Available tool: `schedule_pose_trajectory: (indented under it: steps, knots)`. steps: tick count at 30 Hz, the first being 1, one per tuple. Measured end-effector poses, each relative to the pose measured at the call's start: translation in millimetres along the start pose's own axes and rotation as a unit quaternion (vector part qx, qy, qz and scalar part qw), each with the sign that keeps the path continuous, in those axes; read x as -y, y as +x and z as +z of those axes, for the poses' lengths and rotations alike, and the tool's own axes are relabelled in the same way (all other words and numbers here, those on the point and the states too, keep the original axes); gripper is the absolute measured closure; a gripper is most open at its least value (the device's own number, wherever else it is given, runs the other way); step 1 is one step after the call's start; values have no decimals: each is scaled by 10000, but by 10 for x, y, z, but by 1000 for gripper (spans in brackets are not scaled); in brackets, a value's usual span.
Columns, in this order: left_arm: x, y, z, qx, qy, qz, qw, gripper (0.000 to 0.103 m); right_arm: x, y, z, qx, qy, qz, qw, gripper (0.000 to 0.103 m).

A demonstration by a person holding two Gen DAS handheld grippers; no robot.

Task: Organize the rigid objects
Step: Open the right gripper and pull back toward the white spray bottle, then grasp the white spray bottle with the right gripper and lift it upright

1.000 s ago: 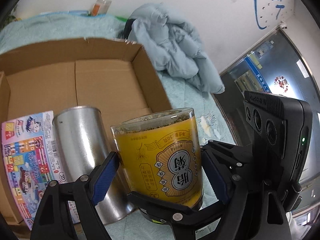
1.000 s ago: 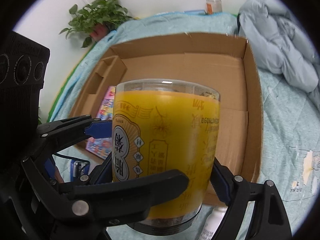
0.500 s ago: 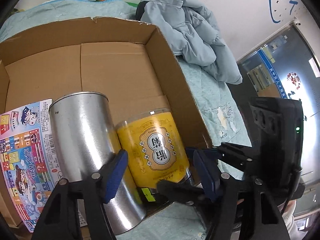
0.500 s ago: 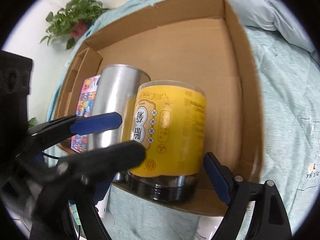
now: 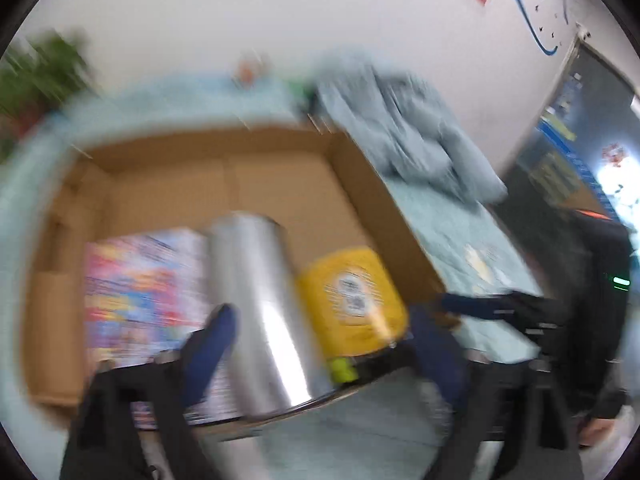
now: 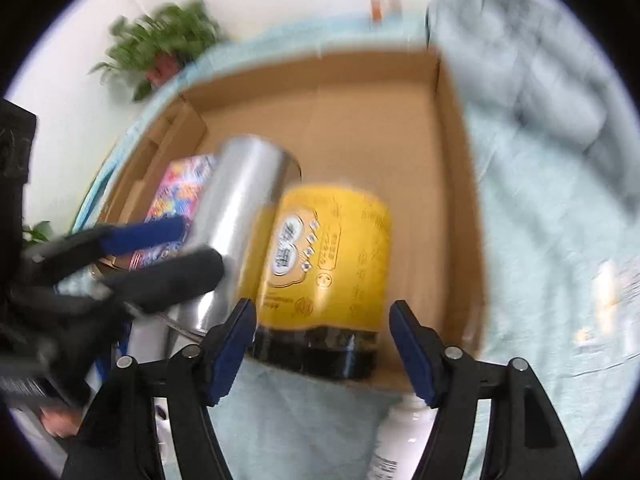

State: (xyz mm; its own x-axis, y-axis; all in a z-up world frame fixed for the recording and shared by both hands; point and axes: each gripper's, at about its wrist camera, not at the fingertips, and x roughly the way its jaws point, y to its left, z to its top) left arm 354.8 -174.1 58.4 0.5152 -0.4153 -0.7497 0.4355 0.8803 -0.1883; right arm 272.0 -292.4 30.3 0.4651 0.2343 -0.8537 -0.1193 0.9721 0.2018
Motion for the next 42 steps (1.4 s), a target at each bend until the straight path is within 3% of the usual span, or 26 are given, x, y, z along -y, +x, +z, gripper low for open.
schedule_pose_trajectory:
  steps: [1, 3, 6, 11, 13, 15, 18, 20, 26, 29, 33, 35, 38, 42]
  knots:
    - [16, -247, -125, 434, 128, 325, 9984, 0, -54, -179, -109, 450, -152, -112, 9988, 22]
    - [6, -526, -316, 755, 251, 570, 9952, 0, -96, -489, -363, 1158, -289, -145, 9927, 20]
    - [-62, -814, -647, 781, 170, 694, 9944, 0, -15, -727, -790, 1419, -120, -247, 9895, 20]
    - [-151, -1006, -1128, 468, -143, 675, 9965, 0, 251, -649, -1333, 737, 149, -368, 9965, 21]
    - [-159, -1058, -1279, 304, -296, 419, 9982, 1, 328, -590, -1512, 541, 445, -389, 9968, 34]
    - [-89, -1081, -1418, 140, -380, 103, 9991, 1, 311, -513, -1609, 408, 498, -502, 9967, 55]
    - [26, -1062, -1519, -20, -422, -70, 9991, 1, 229, -399, -1742, 214, 446, -703, 9963, 63]
    - [133, -1046, -1592, -124, -419, -234, 9988, 1, 205, -391, -1788, 272, 373, -911, 9948, 65]
    - [416, -1011, -1782, -547, -443, -963, 9929, 1, 86, -529, -2039, 209, 111, -845, 9961, 65]
    - [577, -922, -1910, -900, -563, -1455, 9836, 1, -11, -617, -2176, 14, 51, -516, 9987, 65]
    - [786, -776, -2060, -1278, -552, -1752, 9746, 4, -216, -686, -2356, -183, -276, 148, 9993, 64]
    - [821, -693, -2111, -1481, -616, -1769, 9711, 5, -334, -764, -2402, -3, -474, 461, 9978, 64]
    - [829, -555, -2187, -1769, -757, -1760, 9654, 11, -309, -778, -2412, -20, -214, 876, 9959, 64]
    - [792, -390, -2293, -2044, -941, -1826, 9571, 19, -187, -668, -2436, -239, 12, 943, 9953, 64]
